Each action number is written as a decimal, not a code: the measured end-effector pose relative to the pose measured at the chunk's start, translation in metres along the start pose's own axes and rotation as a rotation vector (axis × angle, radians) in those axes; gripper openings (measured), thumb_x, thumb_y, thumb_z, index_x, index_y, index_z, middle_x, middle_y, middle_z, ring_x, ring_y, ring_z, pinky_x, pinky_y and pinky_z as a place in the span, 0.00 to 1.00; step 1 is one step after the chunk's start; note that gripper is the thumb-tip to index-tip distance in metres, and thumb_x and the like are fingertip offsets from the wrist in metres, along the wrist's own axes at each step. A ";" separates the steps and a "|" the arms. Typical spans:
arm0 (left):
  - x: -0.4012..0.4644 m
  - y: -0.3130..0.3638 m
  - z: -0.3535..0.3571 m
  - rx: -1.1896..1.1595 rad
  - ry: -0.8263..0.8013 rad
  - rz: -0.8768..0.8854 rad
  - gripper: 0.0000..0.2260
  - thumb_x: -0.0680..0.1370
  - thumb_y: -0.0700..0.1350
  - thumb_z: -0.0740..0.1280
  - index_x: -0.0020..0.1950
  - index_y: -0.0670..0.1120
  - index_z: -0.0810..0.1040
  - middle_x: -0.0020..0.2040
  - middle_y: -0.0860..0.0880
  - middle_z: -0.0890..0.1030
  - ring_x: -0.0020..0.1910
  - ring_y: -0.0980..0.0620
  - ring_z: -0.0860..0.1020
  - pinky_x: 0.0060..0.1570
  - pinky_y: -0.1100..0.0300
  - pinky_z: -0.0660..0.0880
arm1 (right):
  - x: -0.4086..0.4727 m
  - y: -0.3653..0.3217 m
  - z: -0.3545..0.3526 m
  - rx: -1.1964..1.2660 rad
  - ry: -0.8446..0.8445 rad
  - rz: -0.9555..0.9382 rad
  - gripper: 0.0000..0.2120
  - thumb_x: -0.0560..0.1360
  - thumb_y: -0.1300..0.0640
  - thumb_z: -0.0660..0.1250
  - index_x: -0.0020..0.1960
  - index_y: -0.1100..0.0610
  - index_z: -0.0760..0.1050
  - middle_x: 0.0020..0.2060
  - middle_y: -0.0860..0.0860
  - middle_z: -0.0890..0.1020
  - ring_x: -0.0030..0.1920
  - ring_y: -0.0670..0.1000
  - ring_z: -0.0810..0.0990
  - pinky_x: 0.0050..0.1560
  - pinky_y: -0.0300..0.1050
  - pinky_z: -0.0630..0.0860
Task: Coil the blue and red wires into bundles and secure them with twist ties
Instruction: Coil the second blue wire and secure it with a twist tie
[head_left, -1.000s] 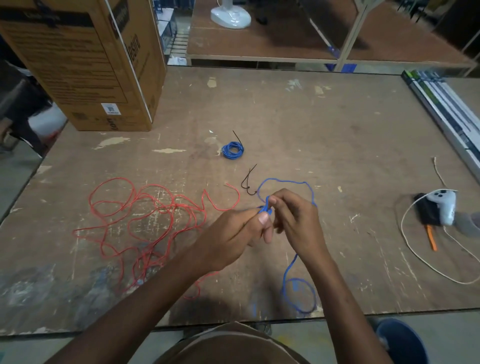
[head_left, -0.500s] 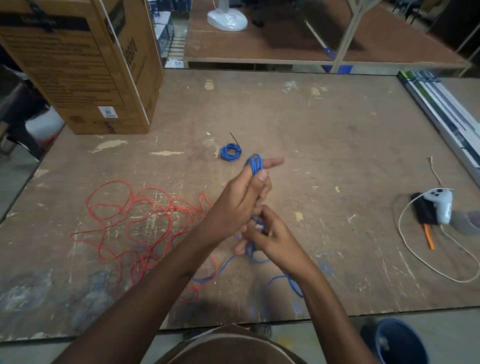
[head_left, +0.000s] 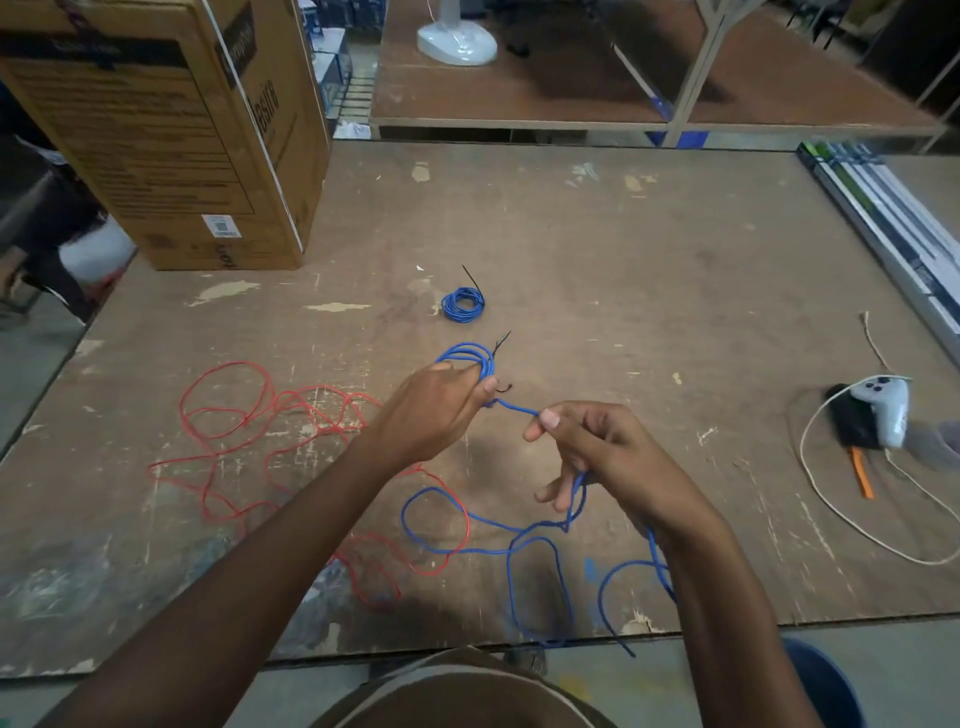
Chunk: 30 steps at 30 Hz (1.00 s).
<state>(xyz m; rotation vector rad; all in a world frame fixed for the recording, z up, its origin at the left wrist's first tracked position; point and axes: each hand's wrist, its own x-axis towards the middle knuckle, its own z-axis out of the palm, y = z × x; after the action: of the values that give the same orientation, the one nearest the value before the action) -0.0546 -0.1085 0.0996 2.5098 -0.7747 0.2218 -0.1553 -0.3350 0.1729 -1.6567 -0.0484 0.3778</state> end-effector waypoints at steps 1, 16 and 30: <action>-0.003 0.000 -0.002 -0.006 -0.004 -0.004 0.27 0.86 0.61 0.47 0.50 0.47 0.81 0.41 0.50 0.82 0.42 0.44 0.77 0.42 0.50 0.71 | -0.002 -0.002 -0.003 -0.031 0.002 -0.002 0.15 0.88 0.53 0.63 0.53 0.61 0.84 0.28 0.51 0.65 0.25 0.59 0.83 0.50 0.73 0.84; -0.020 0.032 -0.035 -0.081 -0.573 0.063 0.21 0.86 0.64 0.56 0.45 0.53 0.78 0.41 0.54 0.79 0.38 0.57 0.77 0.47 0.52 0.75 | 0.032 -0.011 -0.019 -0.575 0.405 -0.251 0.13 0.85 0.45 0.68 0.43 0.48 0.79 0.33 0.46 0.80 0.30 0.46 0.75 0.35 0.43 0.71; -0.003 0.092 -0.067 -1.275 -0.019 -0.114 0.20 0.88 0.46 0.53 0.43 0.45 0.78 0.28 0.55 0.62 0.26 0.56 0.59 0.29 0.64 0.63 | 0.058 0.064 0.049 -0.121 0.478 -0.479 0.14 0.90 0.59 0.56 0.52 0.49 0.77 0.42 0.50 0.78 0.42 0.50 0.76 0.48 0.48 0.73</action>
<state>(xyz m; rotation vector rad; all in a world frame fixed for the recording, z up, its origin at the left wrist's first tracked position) -0.1090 -0.1383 0.1949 1.3250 -0.5020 -0.2740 -0.1257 -0.2813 0.0946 -1.7518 -0.1086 -0.3918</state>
